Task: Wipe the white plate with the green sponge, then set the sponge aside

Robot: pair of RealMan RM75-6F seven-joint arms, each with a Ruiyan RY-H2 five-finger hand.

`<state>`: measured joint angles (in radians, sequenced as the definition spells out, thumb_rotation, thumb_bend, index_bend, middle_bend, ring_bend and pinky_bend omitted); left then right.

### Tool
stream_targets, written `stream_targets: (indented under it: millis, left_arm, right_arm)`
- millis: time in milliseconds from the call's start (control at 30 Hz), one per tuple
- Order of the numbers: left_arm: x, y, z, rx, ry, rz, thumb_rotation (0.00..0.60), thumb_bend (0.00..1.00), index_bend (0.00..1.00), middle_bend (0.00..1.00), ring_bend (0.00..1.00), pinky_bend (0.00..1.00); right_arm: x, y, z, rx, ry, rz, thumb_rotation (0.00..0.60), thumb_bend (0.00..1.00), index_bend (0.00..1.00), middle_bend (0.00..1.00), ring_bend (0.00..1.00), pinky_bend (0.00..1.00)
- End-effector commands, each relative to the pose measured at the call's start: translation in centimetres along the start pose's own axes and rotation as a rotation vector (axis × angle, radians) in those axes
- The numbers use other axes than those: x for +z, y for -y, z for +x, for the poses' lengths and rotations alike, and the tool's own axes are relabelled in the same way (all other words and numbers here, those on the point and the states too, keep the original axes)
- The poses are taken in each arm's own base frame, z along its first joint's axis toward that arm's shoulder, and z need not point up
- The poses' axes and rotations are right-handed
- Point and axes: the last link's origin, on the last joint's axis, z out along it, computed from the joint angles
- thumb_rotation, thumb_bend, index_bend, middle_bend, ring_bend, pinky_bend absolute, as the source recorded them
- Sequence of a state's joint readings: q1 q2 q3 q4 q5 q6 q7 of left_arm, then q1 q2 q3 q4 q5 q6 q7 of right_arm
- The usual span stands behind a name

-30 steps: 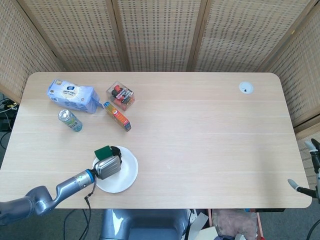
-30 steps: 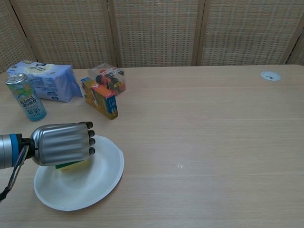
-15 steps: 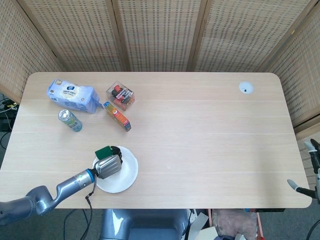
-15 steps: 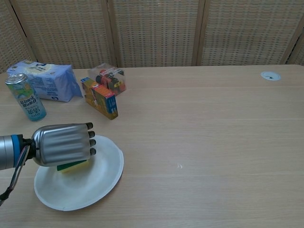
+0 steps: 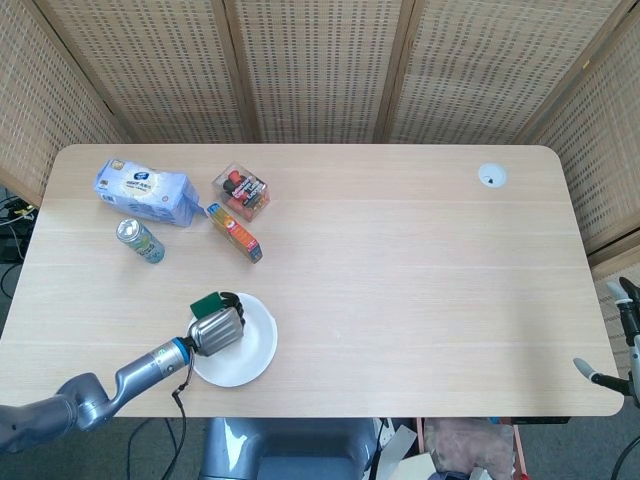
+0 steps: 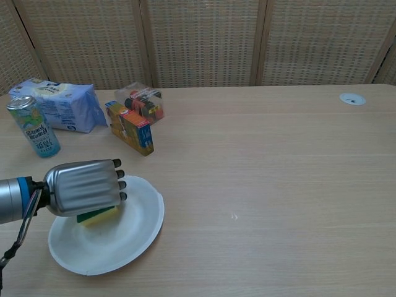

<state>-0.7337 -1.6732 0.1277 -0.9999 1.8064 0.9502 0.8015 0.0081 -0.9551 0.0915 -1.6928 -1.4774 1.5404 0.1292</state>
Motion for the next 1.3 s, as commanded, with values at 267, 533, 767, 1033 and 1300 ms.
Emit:
stream_targets:
  millis: [267,533,767,1033,1300]
  left_arm:
    - [-1.3,1.8,2.7,-0.2,-0.139,0.015,0.6,0.39,0.73,0.65,0.46,0.43]
    - [-2.1,0.2,2.7,-0.375,-0.105,-0.019,0.6,0.39,0.73,0.65,0.46,0.43]
    - [-2.6,-1.5,1.7,-0.554,0.004,-0.055,0.6,0.39,0.73,0.65,0.46,0.43]
    - [-2.1,-1.8,0.7,-0.58,0.035,-0.031,0.6,0.39,0.73,0.65,0.46,0.43]
    - [-2.1,0.5,1.8,-0.613,-0.044,0.035,0.6,0.39,0.73,0.65,0.46,0.43]
  right_arm:
    - [0.0,0.1,-0.1,-0.005,0.004,0.0,0.6,0.0,0.0,0.0,0.0,0.0]
    - [0.1,0.3,-0.4,-0.017,0.012,0.005,0.6,0.0,0.0,0.0,0.0,0.0]
    - [0.3,0.3,-0.6,-0.026,0.018,0.002,0.6,0.0,0.0,0.0,0.0,0.0]
    - [0.3,0.3,-0.7,-0.028,0.018,0.001,0.6,0.0,0.0,0.0,0.0,0.0]
    - [0.3,0.3,-0.6,-0.027,0.017,-0.001,0.6,0.0,0.0,0.0,0.0,0.0]
